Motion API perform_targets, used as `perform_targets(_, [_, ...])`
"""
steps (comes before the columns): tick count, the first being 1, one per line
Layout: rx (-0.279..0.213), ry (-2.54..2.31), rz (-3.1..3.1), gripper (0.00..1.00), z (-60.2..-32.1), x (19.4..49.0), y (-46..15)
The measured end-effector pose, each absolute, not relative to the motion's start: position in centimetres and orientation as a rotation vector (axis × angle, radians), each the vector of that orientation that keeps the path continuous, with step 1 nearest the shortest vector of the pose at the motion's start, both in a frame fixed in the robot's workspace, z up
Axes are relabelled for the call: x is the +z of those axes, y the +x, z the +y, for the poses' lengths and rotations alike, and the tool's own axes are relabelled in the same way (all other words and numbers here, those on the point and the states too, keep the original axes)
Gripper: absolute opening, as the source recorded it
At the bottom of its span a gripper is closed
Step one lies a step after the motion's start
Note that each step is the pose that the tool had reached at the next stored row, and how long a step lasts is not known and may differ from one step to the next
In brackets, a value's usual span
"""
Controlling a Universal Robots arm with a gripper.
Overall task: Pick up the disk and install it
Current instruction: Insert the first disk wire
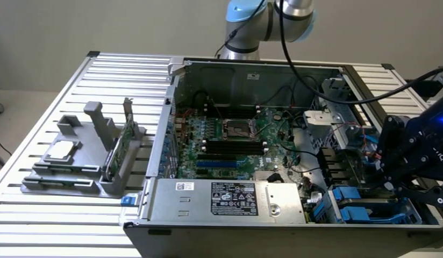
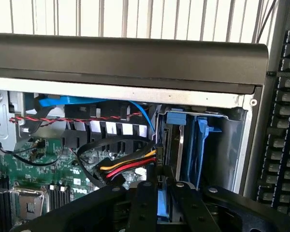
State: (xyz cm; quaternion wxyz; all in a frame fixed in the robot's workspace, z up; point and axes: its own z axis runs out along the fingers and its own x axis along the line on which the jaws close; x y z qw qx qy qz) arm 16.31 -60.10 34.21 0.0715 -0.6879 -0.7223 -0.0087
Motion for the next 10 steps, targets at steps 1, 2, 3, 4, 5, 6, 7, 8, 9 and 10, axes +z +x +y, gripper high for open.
perform_targets(1, [-0.026,-2.074,-2.166,0.17,-60.10,34.20,16.38])
perform_targets(2, [-0.026,-2.080,-2.161,0.17,-60.10,34.19,16.44])
perform_targets(3, [-0.027,-2.085,-2.156,0.17,-60.10,34.17,16.52])
perform_targets(4, [-0.027,-2.090,-2.152,0.17,-60.10,34.17,16.59])
perform_targets(5, [-0.027,-2.094,-2.148,0.17,-60.10,34.15,16.66])
perform_targets(6, [-0.027,-2.097,-2.145,0.17,-60.10,34.13,16.67])
perform_targets(7, [-0.027,-2.097,-2.145,0.17,-60.10,34.12,16.67])
perform_targets(8, [-0.027,-2.098,-2.145,0.17,-60.11,34.11,16.67])
perform_targets(9, [-0.027,-2.098,-2.145,0.17,-60.12,34.10,16.68])
perform_targets(10, [-0.027,-2.098,-2.145,0.17,-60.12,34.10,16.68])
